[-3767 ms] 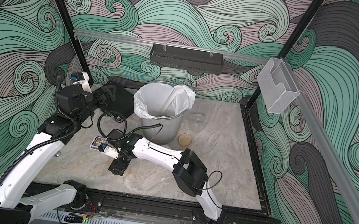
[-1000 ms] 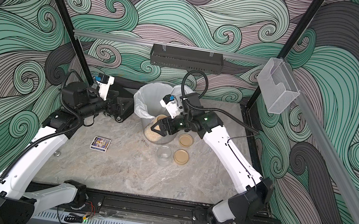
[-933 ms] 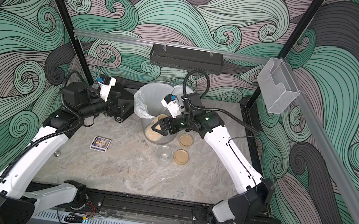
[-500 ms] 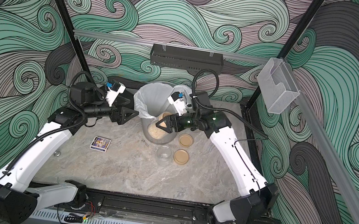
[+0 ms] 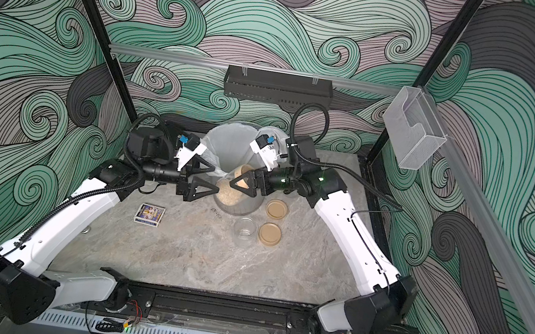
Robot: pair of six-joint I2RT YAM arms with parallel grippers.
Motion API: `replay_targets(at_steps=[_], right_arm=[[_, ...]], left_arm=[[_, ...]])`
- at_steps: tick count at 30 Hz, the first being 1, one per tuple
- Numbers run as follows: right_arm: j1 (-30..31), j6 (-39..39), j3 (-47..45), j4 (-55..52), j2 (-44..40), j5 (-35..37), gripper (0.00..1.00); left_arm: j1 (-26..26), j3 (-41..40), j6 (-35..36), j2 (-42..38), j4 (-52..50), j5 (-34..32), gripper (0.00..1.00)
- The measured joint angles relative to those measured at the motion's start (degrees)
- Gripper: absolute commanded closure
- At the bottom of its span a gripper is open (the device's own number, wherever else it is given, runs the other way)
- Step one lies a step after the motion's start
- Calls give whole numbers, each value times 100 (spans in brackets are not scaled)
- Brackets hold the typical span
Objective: Empty moldy rice from jars
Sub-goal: Pick up the jar from the center of the board.
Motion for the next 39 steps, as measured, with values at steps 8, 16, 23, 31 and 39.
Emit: replay_targets(at_steps=[8,16,23,31,39], right_arm=[[0,184,-114,269,-66,-332,33],[-2,323,-197,479,-120,-529,34],[-61,387,-214,485,-151,-605,33],[-118,389,-216,481,-151,-586,33],[-122,389,-216,490,-151,-575,33]], left_arm=[[-407,223,-2,332,50,63,1],[-728,472,-46,682,55,271,10],[-826,605,-44,826,20,350,27],[-868,758,-46,997,-55,393,52],[-914,813,-184,1014,-122,297,64]])
